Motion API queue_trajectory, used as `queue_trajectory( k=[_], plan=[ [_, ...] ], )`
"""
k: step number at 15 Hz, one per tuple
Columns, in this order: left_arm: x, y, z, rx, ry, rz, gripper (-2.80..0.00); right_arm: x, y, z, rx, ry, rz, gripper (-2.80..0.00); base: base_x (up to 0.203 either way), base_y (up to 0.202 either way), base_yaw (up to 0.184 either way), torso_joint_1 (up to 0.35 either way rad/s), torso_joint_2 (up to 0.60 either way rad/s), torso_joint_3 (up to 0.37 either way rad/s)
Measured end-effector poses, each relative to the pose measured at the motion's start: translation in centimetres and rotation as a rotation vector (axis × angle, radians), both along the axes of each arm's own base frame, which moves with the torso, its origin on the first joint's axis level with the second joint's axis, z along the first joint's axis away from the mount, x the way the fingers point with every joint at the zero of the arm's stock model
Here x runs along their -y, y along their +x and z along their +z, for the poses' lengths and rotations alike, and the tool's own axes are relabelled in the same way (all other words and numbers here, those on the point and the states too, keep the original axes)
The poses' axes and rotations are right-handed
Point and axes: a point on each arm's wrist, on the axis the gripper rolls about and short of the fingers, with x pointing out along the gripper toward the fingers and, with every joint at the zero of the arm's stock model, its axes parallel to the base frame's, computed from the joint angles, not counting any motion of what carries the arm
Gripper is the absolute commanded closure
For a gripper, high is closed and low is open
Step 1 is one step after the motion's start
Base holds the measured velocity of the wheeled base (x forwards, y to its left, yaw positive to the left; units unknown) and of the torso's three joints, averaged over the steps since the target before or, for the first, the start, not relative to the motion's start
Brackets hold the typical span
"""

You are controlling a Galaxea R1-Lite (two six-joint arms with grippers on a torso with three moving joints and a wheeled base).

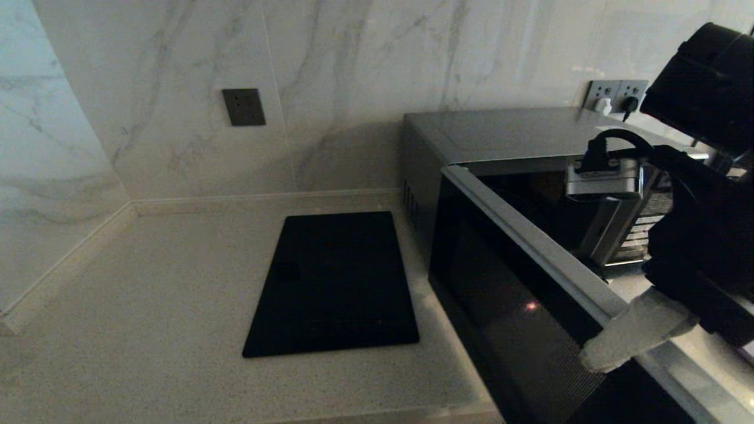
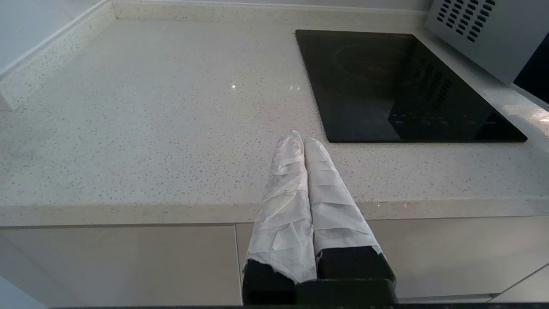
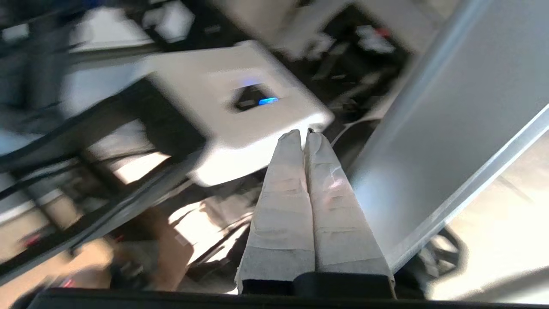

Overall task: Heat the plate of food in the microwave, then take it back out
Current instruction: Close the microwave oven

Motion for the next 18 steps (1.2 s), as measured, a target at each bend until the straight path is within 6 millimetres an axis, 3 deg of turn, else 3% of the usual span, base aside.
queue_trajectory(
  k=[8, 18],
  plan=[
    [0.0, 0.0, 0.0, 0.0, 0.0, 0.0, 0.0, 3.6, 0.5, 1.0, 0.134, -0.121, -0.205, 0.0, 0.0, 0.0, 0.0, 0.0, 0.0, 0.0],
    [0.0, 0.0, 0.0, 0.0, 0.0, 0.0, 0.0, 8.2, 2.2, 1.2, 0.156, -0.153, -0.452, 0.0, 0.0, 0.0, 0.0, 0.0, 0.0, 0.0]
  ],
)
